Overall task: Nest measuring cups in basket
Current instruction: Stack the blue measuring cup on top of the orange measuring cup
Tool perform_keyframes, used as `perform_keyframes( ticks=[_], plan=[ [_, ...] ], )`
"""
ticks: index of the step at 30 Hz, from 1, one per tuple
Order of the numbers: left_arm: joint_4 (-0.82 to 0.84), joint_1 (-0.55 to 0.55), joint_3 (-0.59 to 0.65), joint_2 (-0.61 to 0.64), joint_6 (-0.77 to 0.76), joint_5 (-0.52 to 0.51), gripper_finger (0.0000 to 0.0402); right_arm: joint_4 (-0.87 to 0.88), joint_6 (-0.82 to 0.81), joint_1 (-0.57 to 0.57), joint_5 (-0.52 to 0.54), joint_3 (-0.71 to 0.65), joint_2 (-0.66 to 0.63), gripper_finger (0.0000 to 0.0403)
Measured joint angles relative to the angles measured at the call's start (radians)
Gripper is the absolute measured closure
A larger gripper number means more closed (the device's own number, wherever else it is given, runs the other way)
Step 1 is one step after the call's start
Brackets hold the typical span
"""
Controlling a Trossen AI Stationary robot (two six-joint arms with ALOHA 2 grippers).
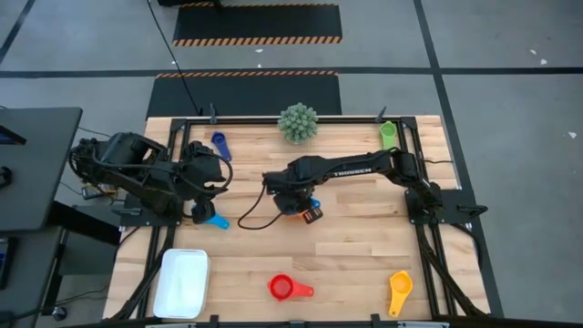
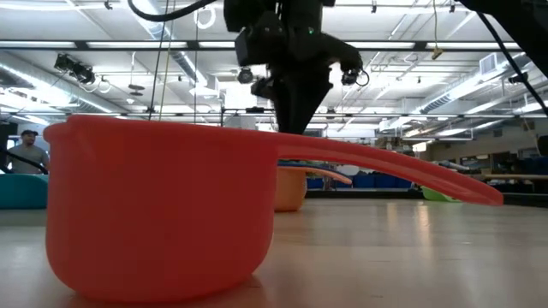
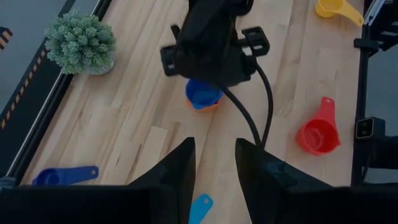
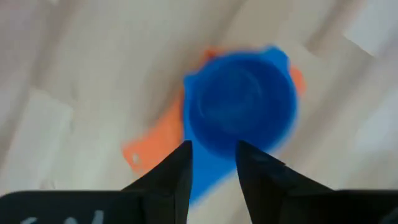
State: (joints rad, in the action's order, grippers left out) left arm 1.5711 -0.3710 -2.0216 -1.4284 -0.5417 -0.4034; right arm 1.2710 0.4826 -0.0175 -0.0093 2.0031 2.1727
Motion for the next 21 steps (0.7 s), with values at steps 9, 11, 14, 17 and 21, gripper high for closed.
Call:
perform_keyframes(
  ticks=[9, 11, 14, 17, 21],
  plan=[
    [-0.001, -0.062, 0.185, 0.003, -0.187, -0.009, 0.0280, 0.232, -0.091, 0.081, 0.095, 0.197, -0.001, 0.0388],
    [-0.007, -0.088, 0.276, 0.005, -0.256, -0.031, 0.0280, 0.285, -0.118, 0.114, 0.098, 0.221, -0.001, 0.0393],
    [-0.074, -0.122, 0.420, 0.005, -0.358, -0.066, 0.0280, 0.297, -0.142, 0.160, 0.098, 0.231, -0.011, 0.0397],
    [-0.216, -0.148, 0.566, 0.005, -0.423, -0.068, 0.0280, 0.300, -0.118, 0.197, 0.092, 0.227, -0.044, 0.0399],
    [-0.452, -0.167, 0.734, 0.005, -0.467, -0.067, 0.0280, 0.300, -0.108, 0.237, 0.088, 0.227, -0.110, 0.0400]
  ],
)
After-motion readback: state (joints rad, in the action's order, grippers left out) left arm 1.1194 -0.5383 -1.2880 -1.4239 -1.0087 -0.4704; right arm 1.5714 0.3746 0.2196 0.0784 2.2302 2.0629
